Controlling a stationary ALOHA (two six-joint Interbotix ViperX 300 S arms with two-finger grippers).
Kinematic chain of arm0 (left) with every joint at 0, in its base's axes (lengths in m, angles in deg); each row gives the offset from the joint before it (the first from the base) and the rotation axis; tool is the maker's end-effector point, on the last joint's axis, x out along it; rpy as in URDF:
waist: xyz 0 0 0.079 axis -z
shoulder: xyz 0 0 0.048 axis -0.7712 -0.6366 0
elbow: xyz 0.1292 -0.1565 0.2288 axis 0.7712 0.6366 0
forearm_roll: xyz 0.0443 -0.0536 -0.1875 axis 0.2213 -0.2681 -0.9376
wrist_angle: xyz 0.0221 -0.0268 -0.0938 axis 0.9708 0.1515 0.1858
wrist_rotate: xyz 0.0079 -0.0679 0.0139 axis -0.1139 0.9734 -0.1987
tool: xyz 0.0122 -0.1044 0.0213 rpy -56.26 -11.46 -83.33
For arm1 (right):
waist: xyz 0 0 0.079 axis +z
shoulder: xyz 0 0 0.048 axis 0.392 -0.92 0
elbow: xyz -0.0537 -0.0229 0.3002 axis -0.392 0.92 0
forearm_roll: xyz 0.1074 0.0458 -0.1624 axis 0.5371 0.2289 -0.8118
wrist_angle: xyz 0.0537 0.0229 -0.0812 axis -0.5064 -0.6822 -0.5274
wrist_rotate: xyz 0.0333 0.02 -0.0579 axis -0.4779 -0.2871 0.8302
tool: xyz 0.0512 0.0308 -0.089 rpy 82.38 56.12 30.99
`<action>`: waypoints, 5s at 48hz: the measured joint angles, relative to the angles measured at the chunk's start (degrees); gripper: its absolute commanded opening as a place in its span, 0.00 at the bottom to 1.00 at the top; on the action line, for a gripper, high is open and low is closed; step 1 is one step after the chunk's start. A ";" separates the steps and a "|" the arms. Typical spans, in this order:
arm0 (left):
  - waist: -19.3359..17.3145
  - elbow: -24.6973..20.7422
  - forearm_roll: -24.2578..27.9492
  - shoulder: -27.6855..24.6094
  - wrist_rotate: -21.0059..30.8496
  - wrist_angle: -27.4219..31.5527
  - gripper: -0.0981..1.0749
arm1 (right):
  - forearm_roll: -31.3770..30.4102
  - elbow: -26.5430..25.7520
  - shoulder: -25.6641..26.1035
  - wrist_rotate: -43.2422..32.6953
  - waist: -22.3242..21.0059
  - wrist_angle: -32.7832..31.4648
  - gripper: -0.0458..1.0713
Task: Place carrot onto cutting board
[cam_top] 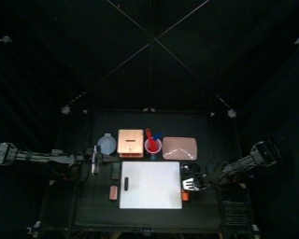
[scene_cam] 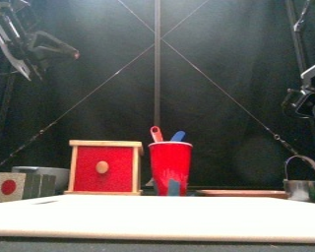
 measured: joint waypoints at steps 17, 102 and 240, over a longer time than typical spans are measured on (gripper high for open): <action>0.00 0.35 -0.09 0.00 0.00 -0.09 0.14 | -0.97 -3.69 -9.67 -2.37 1.76 1.05 0.86; -1.76 1.49 -1.58 -0.09 0.00 -0.35 0.14 | -12.74 -20.74 -24.79 -1.58 -9.23 8.53 0.83; 1.14 -7.47 6.33 -11.51 -0.62 1.76 0.50 | -78.66 6.94 19.86 -1.49 -6.06 14.41 0.83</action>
